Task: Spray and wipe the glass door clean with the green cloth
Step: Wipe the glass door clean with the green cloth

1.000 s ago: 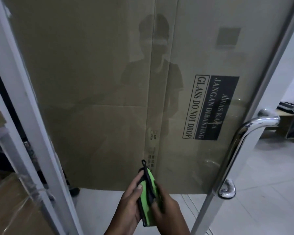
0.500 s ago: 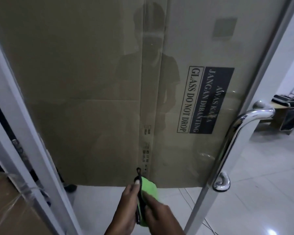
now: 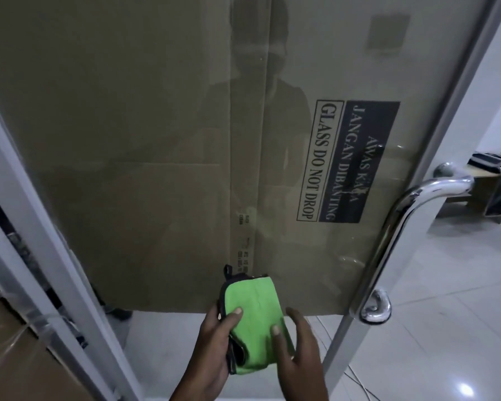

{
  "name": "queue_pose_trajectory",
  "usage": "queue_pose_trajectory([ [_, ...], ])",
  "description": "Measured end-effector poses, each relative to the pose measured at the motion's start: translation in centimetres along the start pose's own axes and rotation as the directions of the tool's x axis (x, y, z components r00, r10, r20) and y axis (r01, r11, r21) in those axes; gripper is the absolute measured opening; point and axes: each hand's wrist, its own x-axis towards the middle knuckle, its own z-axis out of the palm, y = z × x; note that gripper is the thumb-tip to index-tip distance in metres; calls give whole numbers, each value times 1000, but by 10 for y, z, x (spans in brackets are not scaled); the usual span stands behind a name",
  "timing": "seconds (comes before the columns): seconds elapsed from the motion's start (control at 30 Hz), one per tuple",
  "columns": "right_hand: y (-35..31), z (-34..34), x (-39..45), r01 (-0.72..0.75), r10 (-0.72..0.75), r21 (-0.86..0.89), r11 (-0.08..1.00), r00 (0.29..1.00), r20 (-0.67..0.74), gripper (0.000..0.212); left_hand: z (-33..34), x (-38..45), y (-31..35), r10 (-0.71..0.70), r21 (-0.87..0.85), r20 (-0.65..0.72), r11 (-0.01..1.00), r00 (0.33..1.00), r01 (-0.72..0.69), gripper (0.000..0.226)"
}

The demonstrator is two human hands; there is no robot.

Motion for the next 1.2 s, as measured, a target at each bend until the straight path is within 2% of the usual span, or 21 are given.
queue_pose_trajectory([
  [0.03, -2, 1, -5, -17, 12, 45, 999, 995, 100, 51, 3, 0, -5, -5, -27, 7, 1000, 1000, 5, 32],
  [0.1, 2, 4, -12, -130, 90, 134, 982, 958, 271, 57, 10, 0, -15, -14, -53, -5, 998, 1000, 14, 34],
  [0.23, 15, -11, -12, -150, 93, 151, 977, 938, 335, 43, 5, 6, -31, -34, -45, -119, 999, 992, 29, 31],
  [0.33, 20, -28, -10, -177, 79, 220, 959, 916, 392, 31, -5, 11, -38, 19, 108, -193, 994, 981, 2, 29],
  [0.4, 22, -33, -9, -232, 85, 269, 935, 881, 465, 31, -12, 13, -45, 39, 203, -191, 979, 981, 1, 24],
  [0.47, 25, -33, -11, -303, 105, 310, 901, 847, 520, 33, -17, 14, -53, -3, 188, -194, 981, 981, 40, 20],
  [0.57, 37, -29, -16, -394, 168, 326, 860, 820, 547, 36, -22, 17, -64, -125, 65, -168, 988, 978, 137, 29],
  [0.67, 56, -27, -18, -446, 235, 304, 842, 810, 536, 45, -36, 26, -73, -239, 8, -111, 970, 965, 242, 42],
  [0.73, 74, -24, -18, -490, 336, 286, 823, 827, 451, 56, -48, 36, -80, -276, 45, -87, 959, 957, 280, 47],
  [0.8, 95, -20, -20, -561, 460, 294, 774, 817, 349, 61, -61, 44, -89, -302, 72, -70, 949, 951, 307, 44],
  [0.87, 113, -15, -26, -595, 525, 315, 739, 802, 284, 57, -70, 49, -100, -366, 119, -31, 923, 930, 367, 35],
  [0.93, 128, -9, -36, -605, 558, 336, 722, 796, 234, 53, -81, 49, -117, -459, 182, -6, 873, 889, 452, 31],
  [1.07, 166, 3, -57, -636, 641, 353, 687, 758, 120, 52, -114, 39, -152, -611, 377, 7, 735, 792, 563, 49],
  [1.17, 201, 11, -65, -672, 726, 474, 569, 681, 95, 43, -136, 36, -184, -710, 391, 92, 671, 699, 630, 42],
  [1.2, 212, 14, -66, -676, 751, 531, 511, 652, 106, 36, -140, 35, -197, -720, 367, 87, 666, 688, 650, 36],
])
